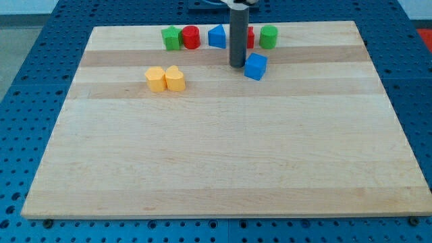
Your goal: Point your arm towards the blue triangle
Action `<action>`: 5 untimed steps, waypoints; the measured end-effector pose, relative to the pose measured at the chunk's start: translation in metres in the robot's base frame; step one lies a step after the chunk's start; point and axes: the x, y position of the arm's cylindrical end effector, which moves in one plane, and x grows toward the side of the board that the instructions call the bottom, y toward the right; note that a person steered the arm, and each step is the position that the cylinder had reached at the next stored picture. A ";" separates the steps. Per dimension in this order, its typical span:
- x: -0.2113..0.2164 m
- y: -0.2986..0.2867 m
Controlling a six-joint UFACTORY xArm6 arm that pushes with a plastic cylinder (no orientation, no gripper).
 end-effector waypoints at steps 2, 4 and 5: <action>-0.003 -0.059; -0.010 -0.136; -0.023 -0.176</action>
